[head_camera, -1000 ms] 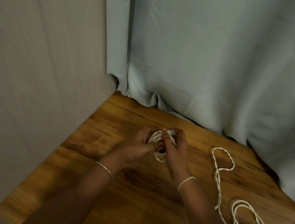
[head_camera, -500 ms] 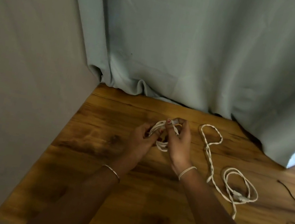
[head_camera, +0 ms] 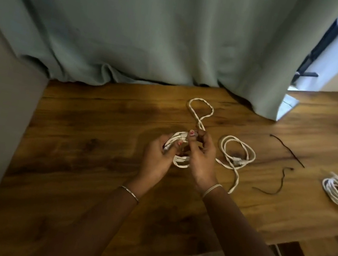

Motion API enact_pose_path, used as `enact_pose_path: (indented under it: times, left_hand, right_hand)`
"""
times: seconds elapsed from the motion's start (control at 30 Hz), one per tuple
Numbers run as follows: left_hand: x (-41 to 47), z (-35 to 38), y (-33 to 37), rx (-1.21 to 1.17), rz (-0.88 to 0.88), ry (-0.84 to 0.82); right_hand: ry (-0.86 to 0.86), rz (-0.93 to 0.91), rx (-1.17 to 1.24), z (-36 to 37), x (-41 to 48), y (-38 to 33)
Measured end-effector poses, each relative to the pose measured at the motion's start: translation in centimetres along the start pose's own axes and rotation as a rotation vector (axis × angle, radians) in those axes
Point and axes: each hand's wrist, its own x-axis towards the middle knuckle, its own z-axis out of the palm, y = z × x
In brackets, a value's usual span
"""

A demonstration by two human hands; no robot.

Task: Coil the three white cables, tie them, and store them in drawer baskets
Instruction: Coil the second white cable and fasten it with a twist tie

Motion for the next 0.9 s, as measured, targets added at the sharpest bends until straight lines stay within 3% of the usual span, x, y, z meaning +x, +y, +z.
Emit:
enact_pose_path:
  times: [0.3, 0.57, 0.7, 0.9]
  left_hand:
    - [-1.5, 6.7, 1.3, 0.107, 0.052, -0.051]
    - [-3.9, 15.2, 1.4, 0.127, -0.018, -0.070]
    - [-4.7, 17.6, 0.9, 0.189, -0.019, -0.020]
    - [-5.4, 19.0, 1.1, 0.205, -0.067, 0.017]
  right_hand:
    - [0.130, 0.050, -0.038, -7.3, 1.1, 0.2]
    - [0.103, 0.200, -0.041, -17.9, 2.3, 0.7]
    - [0.216, 0.176, -0.352, -23.6, 2.8, 1.2]
    - [-0.243, -0.114, -1.118, -28.5, 2.1, 3.0]
